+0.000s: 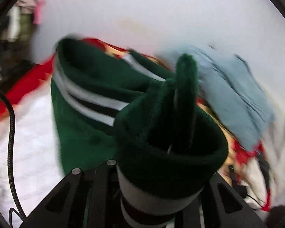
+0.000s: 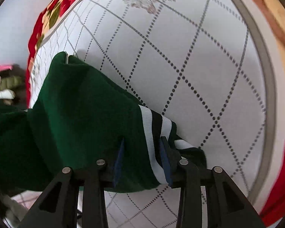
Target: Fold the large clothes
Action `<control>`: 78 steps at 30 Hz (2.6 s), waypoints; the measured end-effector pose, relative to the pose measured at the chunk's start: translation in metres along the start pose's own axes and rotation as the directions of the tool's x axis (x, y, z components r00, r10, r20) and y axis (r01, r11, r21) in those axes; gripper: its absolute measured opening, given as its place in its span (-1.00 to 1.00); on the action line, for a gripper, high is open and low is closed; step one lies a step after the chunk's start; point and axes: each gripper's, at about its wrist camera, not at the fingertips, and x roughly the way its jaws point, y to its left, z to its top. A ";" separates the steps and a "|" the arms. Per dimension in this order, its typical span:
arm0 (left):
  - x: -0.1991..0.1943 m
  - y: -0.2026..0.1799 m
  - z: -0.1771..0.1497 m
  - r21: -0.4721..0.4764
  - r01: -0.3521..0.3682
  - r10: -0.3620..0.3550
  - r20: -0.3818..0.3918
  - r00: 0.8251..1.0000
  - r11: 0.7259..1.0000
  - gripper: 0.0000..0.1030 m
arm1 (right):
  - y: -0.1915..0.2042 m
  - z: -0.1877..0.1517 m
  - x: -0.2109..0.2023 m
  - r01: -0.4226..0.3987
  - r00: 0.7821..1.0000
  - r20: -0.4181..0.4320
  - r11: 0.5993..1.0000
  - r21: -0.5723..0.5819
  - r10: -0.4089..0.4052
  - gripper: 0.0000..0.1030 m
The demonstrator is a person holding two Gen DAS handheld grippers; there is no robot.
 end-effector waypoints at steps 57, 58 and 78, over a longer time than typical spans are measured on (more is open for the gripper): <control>0.121 0.055 -0.096 0.177 -0.673 0.679 -0.389 0.622 0.718 0.99 | 0.150 -0.037 0.031 0.430 0.894 0.128 0.747 -0.506 -0.429 0.38; 0.121 0.059 -0.097 0.162 -0.668 0.668 -0.394 0.631 0.726 1.00 | 0.150 -0.035 0.033 0.430 0.894 0.122 0.748 -0.505 -0.431 0.40; 0.064 0.098 -0.066 -0.118 -0.591 0.500 -0.416 0.760 0.798 1.00 | 0.118 -0.028 -0.031 0.280 0.959 0.139 0.896 -0.346 -0.246 -0.05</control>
